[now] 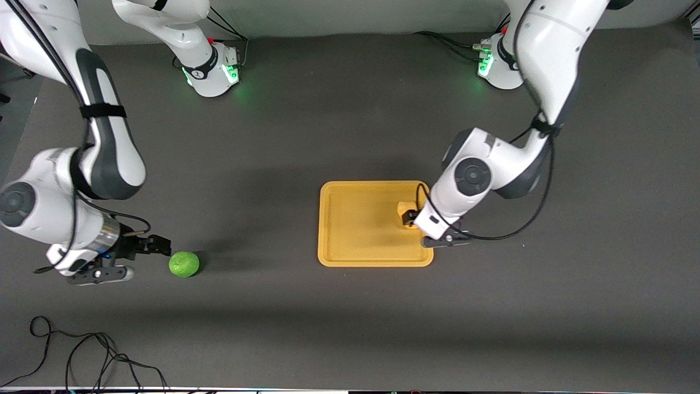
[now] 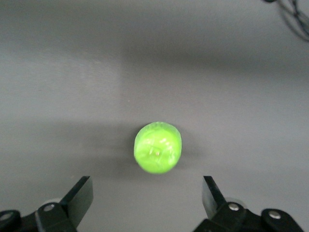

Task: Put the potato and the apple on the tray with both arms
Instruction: 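Release the potato on the tray while the right gripper reaches the apple, then grasp the green apple with the right gripper while the left gripper withdraws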

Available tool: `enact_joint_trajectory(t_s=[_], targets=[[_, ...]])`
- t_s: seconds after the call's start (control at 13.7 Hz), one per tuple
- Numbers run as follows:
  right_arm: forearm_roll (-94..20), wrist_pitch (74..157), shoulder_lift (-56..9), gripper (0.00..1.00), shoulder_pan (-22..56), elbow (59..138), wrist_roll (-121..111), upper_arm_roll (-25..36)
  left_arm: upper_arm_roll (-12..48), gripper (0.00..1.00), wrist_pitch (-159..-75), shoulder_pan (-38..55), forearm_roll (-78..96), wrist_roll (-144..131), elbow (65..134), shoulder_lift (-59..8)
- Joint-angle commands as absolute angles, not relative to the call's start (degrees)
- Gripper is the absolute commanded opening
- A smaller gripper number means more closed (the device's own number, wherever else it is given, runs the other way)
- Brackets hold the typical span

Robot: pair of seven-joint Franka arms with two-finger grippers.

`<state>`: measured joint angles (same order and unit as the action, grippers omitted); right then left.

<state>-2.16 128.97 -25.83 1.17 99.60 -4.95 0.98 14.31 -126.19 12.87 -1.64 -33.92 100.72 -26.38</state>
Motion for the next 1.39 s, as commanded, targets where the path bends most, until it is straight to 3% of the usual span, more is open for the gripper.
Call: enact_joint_trajectory(t_s=[0.0,0.29,0.59,0.66,0.73,0.88,1.02,1.32], targets=[[-5.00,135.76,-30.39,1.00,1.32,100.55,-4.74,1.05,14.33,1.00,-114.91,6.35,-2.02,-25.70,101.52,-16.73],[-5.10,145.27,-34.97,1.00,0.97,103.80,-4.92,1.05,14.24,1.00,-107.06,-6.82,-2.02,-6.55,101.95,-7.93],[-5.10,145.55,-36.12,0.98,1.23,103.71,-4.66,1.05,14.15,1.00,-107.13,-14.05,-2.02,4.63,106.32,-1.43],[-5.10,145.46,-36.12,0.72,1.23,103.71,-4.92,1.05,14.24,1.00,-107.49,-15.45,-2.02,5.70,106.78,-0.88],[-5.10,145.28,-35.86,0.61,1.14,103.71,-5.01,1.05,14.33,1.00,-107.40,-16.08,-1.59,6.15,106.44,-0.88],[-5.10,144.58,-34.03,0.58,1.32,103.54,-5.01,1.05,14.24,1.00,-105.39,-16.17,-1.23,6.42,105.47,-0.70],[-4.75,139.43,-29.12,0.58,1.41,102.92,-5.01,1.14,14.24,1.00,-103.37,-16.08,-1.23,6.42,104.77,-0.62],[-4.39,118.18,-23.04,0.58,1.58,93.63,-4.40,1.14,14.24,1.00,-102.74,-16.17,-0.88,6.42,104.76,0.00]])
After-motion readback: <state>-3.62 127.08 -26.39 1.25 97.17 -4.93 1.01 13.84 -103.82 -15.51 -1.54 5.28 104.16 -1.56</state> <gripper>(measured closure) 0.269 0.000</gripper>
